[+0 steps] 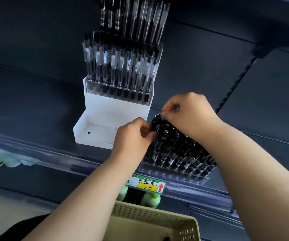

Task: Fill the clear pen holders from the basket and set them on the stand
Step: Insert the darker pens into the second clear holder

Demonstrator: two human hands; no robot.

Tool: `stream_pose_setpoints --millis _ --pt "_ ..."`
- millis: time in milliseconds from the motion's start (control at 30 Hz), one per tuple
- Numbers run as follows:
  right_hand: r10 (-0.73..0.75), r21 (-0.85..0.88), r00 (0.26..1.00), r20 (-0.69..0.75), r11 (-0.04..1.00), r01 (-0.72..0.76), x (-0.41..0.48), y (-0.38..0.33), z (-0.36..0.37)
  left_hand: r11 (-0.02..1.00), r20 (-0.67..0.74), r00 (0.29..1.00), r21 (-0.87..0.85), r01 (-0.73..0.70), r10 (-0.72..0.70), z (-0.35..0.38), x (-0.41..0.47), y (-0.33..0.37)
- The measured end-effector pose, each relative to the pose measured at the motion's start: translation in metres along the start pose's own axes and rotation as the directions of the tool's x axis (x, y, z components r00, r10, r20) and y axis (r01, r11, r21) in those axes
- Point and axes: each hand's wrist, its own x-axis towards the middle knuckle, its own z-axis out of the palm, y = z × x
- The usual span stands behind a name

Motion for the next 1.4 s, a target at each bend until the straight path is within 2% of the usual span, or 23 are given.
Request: stream_pose_setpoints --millis 367,633,800,933,1100,1167,1300,1400 --pt "-0.04 0.004 0.999 0.009 0.999 0.04 -0.004 -0.007 0.0 0.997 0.074 0.997 0.069 -0.018 0.013 0.0 -0.005 0.0" --pt "-0.045 0.051 0.995 -0.085 0.997 0.049 -0.02 -0.011 -0.003 0.996 0.101 0.995 0.091 0.003 -0.012 -0.002 -0.003 -0.006" --pt "-0.103 0.049 0.987 -0.121 0.993 0.11 -0.061 -0.019 0.003 0.969 0.089 0.99 0.214 -0.122 0.105 -0.013 -0.019 -0.009" --pt "-0.106 0.1 0.99 -0.093 0.988 0.115 -0.102 -0.017 0.022 0.918 0.105 0.975 0.331 -0.22 0.196 -0.02 -0.047 -0.01" --pt "0.013 0.126 0.999 0.039 0.992 -0.018 -0.15 0.003 0.054 0.79 0.267 0.908 0.453 -0.414 0.322 -0.019 -0.089 -0.009" --pt "0.084 0.133 0.992 0.095 0.986 -0.097 -0.169 0.014 0.066 0.77 0.346 0.886 0.456 -0.445 0.307 -0.014 -0.109 -0.012" --pt "0.268 0.118 0.938 0.219 0.947 -0.298 -0.204 0.037 0.085 0.832 0.461 0.878 0.432 -0.349 0.128 0.003 -0.147 -0.025" --pt "0.387 0.057 0.86 0.333 0.902 -0.428 -0.227 0.052 0.095 0.836 0.555 0.83 0.48 -0.266 -0.055 0.018 -0.167 -0.038"
